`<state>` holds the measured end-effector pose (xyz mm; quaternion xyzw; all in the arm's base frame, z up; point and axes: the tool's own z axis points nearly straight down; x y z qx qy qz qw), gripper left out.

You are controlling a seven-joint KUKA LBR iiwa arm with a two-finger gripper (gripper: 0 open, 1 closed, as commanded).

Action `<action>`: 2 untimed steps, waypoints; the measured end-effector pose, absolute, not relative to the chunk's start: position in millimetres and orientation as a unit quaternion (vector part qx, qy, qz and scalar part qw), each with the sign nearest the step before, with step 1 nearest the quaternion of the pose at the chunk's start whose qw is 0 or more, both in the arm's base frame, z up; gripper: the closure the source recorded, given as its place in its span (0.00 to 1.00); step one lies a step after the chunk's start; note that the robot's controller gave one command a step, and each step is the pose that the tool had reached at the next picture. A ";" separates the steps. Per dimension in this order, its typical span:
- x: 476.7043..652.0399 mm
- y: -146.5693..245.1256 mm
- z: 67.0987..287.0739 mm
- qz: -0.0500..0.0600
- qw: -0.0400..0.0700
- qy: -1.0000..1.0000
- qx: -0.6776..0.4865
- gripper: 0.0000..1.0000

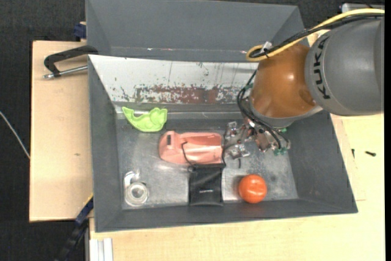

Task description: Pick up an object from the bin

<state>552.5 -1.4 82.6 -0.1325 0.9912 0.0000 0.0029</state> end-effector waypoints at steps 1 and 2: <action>513.8 -21.9 102.0 0.001 0.000 1.000 -0.007 0.00; 513.8 -21.6 101.9 0.001 0.000 1.000 -0.007 0.00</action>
Offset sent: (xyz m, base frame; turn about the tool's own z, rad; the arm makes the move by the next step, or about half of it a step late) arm 0.0000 0.0000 0.0000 0.0000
